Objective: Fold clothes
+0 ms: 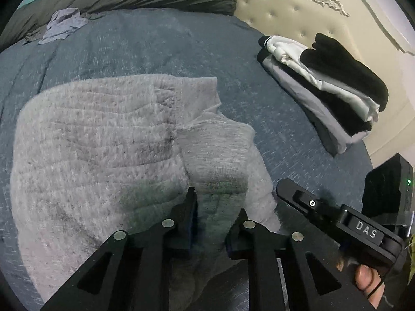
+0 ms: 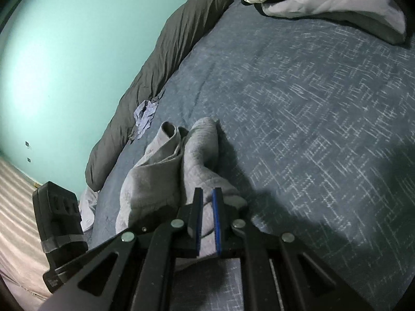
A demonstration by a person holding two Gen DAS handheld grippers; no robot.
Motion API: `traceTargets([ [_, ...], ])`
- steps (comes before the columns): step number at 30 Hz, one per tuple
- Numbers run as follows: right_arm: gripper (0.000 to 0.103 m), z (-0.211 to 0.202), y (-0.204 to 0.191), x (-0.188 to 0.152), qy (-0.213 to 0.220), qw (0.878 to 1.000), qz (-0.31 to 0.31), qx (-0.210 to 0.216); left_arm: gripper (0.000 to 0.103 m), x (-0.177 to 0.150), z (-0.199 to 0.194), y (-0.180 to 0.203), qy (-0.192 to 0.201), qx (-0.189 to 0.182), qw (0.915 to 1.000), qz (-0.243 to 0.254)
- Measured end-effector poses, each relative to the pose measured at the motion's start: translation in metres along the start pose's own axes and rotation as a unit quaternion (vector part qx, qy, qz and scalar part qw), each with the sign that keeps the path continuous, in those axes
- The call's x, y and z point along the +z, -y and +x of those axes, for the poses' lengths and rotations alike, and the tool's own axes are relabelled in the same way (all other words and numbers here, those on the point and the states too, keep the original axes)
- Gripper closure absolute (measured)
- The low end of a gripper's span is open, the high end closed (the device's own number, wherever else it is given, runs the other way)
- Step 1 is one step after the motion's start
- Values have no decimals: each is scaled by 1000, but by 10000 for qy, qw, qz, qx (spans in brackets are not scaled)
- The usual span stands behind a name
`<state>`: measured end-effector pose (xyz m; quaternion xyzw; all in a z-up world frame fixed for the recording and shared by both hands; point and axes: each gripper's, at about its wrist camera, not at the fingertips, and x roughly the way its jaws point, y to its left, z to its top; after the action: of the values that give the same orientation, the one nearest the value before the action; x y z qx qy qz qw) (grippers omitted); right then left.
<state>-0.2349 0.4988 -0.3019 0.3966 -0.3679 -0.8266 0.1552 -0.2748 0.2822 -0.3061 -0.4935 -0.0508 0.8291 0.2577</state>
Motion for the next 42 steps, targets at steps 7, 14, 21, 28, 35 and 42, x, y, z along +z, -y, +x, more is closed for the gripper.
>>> traceTargets([
  [7,96,0,-4,-4,63,9999,-57,55,27,11,-63,7,676,-223,9974,72],
  [14,95,-9,-9,-1,307,9993,-54,181,27,4,-88,-35,752,346,9965,-150],
  [21,74,-3,-30,3,299,9982,-319,414,27,-28,-78,-76,446,841,9950,-308],
  [28,58,22,-45,6,-17,9982,-496,336,27,-49,-57,-80,206,884,9956,-232],
  [35,52,40,-52,6,-184,9971,-732,0,27,-54,-49,-78,179,941,9953,-166],
  [42,83,34,-38,12,-23,9987,-502,-2,27,-55,-47,-77,144,945,9953,-147],
])
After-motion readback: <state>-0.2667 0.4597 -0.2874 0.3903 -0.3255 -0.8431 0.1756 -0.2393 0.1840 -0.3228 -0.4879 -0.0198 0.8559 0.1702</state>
